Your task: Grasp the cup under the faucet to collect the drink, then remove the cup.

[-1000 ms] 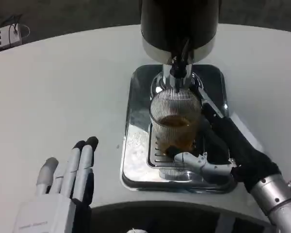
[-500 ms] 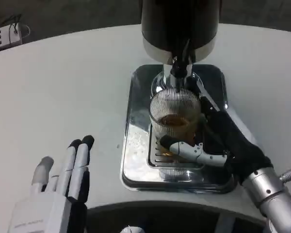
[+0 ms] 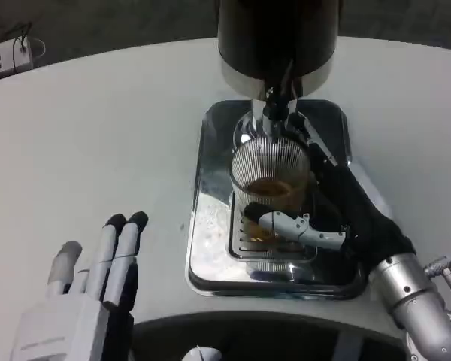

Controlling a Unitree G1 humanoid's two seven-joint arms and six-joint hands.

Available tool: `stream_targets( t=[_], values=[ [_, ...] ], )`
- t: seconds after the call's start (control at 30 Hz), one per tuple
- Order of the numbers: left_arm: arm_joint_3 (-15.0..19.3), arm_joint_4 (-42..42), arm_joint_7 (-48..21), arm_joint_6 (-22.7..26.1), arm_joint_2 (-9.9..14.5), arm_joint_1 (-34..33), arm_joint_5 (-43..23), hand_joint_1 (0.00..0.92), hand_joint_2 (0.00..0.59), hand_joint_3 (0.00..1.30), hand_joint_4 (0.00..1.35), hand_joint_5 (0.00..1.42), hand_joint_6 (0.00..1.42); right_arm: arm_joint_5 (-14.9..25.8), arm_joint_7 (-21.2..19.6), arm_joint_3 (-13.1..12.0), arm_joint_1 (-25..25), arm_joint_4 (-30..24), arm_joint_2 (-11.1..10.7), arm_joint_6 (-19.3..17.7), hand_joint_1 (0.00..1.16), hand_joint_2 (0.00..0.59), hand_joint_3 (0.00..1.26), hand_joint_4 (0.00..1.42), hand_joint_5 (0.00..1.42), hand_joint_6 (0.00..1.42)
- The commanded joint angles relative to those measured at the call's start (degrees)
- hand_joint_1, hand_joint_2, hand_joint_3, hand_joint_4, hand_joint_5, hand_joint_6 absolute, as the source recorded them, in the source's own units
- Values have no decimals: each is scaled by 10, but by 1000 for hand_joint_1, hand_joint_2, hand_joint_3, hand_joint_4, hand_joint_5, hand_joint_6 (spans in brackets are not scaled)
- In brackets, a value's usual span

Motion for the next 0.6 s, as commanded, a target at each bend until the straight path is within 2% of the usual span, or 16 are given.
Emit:
stream_targets(
  t=[0.03,0.37,0.6],
  values=[
    [11,-11,-7,2,-1,7,-3,0,120,61,0,138,0,-4,-5,7,-7,12,5,-5,700,146,0,85,158,262],
    [25,-21,-5,-1,-2,23,-11,0,120,76,0,149,0,-9,-14,22,-10,16,14,-9,728,143,4,95,166,265],
    [30,-27,-6,-2,-2,32,-15,0,120,79,0,150,0,-12,-33,24,-7,9,26,-5,761,150,60,158,224,311]
  ],
)
